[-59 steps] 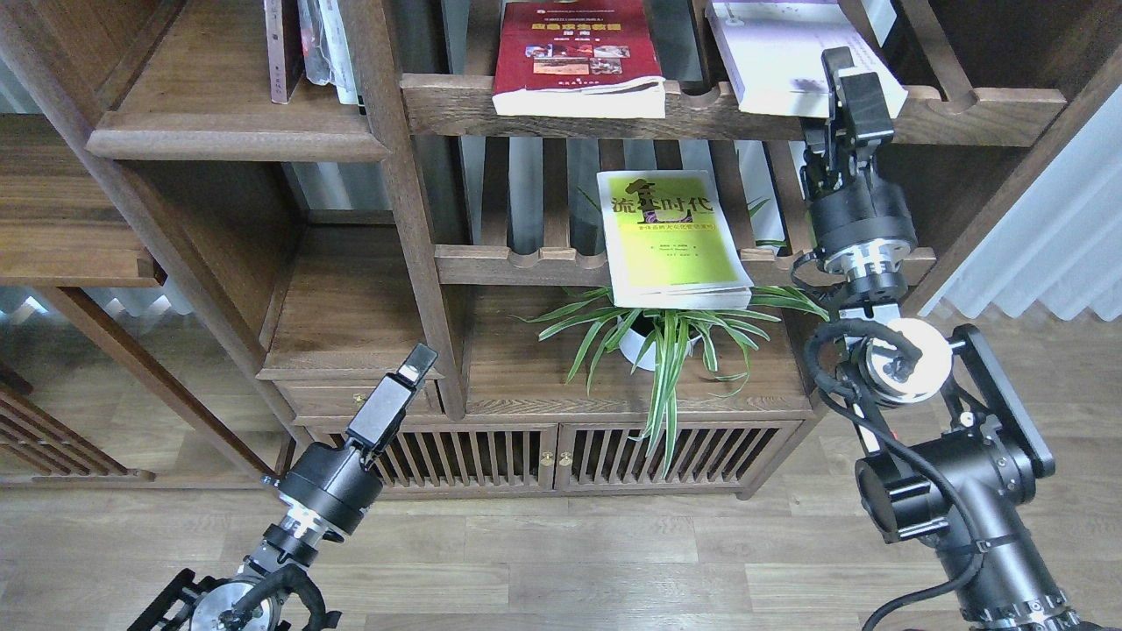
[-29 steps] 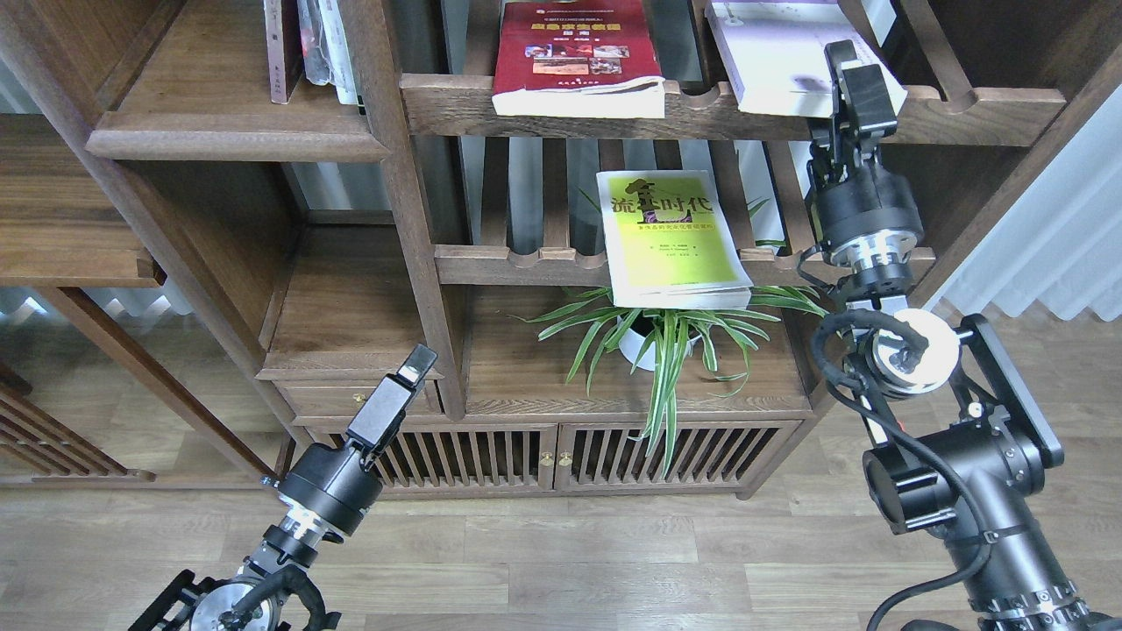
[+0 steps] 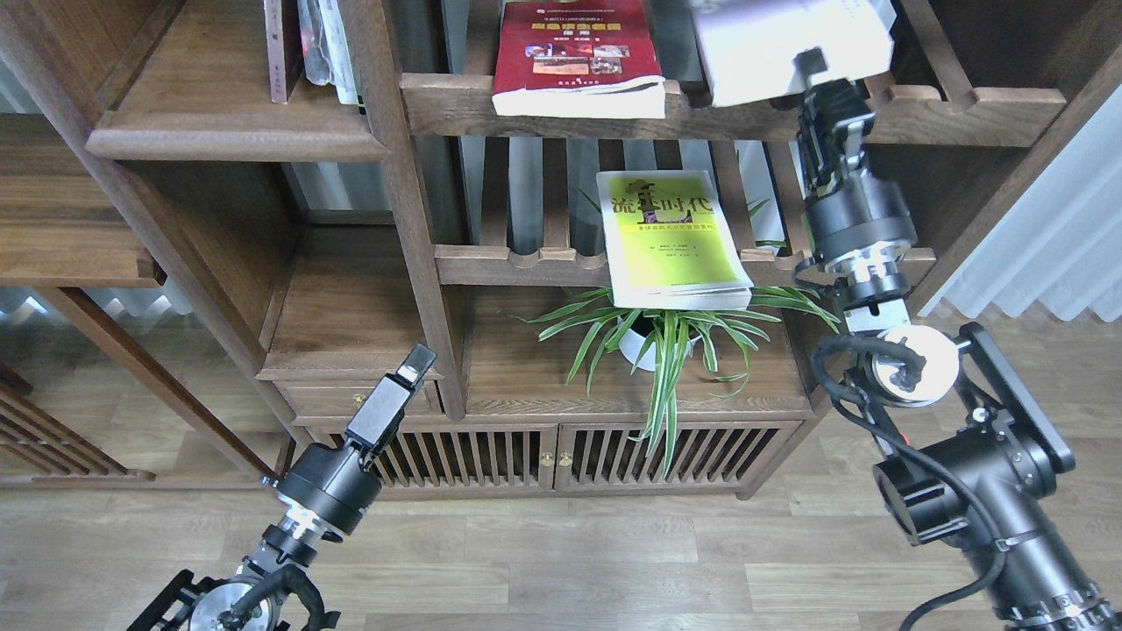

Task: Organize books on shelf
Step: 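Grasp the white book and pull it off the top shelf, then lower the white book with the right gripper toward the left gripper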

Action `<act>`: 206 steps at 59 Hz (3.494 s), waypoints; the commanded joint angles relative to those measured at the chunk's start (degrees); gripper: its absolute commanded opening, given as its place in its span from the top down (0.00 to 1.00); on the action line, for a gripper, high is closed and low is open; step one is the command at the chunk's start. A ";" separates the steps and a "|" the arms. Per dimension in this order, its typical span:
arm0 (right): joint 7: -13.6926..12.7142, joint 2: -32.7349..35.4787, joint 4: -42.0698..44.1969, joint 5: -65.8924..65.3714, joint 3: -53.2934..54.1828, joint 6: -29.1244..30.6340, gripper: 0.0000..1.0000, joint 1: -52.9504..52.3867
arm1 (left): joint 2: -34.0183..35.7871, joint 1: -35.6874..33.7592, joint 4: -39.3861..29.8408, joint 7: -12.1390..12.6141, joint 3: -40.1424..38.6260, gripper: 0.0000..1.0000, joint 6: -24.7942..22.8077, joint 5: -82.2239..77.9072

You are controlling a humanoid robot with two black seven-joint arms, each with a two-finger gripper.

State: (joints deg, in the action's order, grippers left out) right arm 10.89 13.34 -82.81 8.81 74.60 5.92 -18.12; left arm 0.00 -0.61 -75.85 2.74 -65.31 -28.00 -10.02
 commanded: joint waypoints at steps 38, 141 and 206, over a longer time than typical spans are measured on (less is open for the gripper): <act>0.00 1.25 -11.14 5.95 12.85 8.05 0.97 18.55 | 0.00 -0.01 0.80 -0.02 0.01 0.00 0.00 0.00; -0.35 8.90 -7.37 8.51 -5.25 22.08 0.97 71.11 | 0.00 3.86 0.18 -0.63 4.40 0.00 0.00 0.26; -1.49 7.41 -2.88 3.49 -20.98 22.08 0.97 42.29 | 13.62 7.64 -3.34 0.69 4.40 0.00 0.00 14.85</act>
State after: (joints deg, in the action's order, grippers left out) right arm 9.39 22.06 -86.68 12.33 55.14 28.01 26.95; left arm 11.40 6.51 -79.13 3.47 -60.96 -28.00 4.28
